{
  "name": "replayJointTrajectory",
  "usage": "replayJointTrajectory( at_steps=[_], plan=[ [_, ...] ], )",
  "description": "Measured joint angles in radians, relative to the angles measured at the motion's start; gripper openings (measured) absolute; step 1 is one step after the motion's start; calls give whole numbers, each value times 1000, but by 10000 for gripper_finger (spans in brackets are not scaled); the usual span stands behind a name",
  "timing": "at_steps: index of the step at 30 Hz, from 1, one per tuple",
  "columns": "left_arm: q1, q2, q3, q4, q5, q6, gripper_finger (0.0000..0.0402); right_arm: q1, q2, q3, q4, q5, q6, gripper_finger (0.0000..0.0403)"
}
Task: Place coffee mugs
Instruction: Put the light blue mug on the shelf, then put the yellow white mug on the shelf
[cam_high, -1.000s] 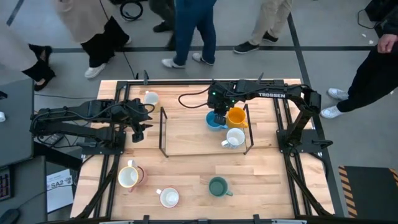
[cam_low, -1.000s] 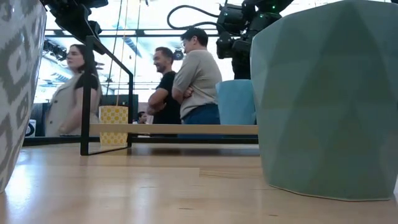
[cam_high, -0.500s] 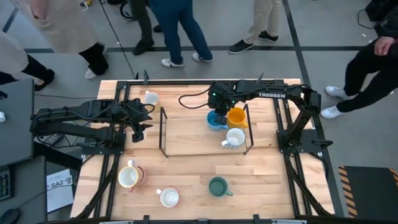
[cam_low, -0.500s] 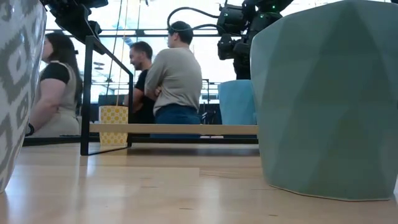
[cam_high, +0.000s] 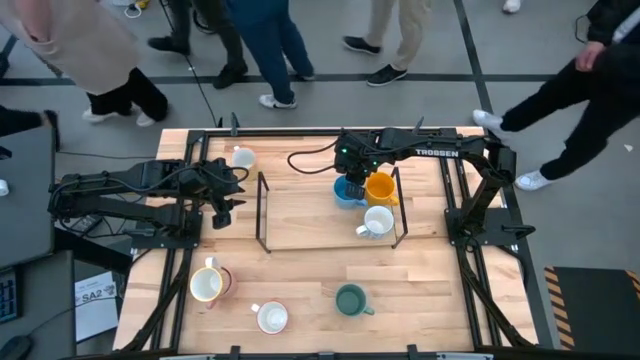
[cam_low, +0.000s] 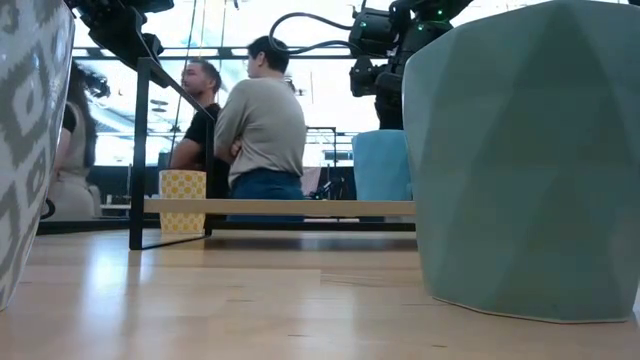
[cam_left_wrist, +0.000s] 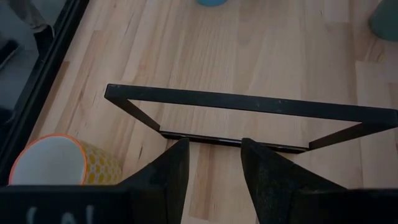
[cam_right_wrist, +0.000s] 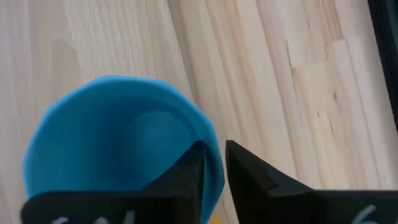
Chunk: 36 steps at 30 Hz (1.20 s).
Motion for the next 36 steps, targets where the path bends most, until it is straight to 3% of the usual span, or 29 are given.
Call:
replayJointTrajectory(
  at_steps=[13,26,36],
  plan=[
    [0,0,0,0,0,0,153,0,0,0,1,0,0,178],
    [0,0,0,-1,0,0,153,0,2,20,-6,-1,-3,184],
    [0,0,0,-1,0,0,153,1,2,179,-92,-2,-29,184]
  ],
)
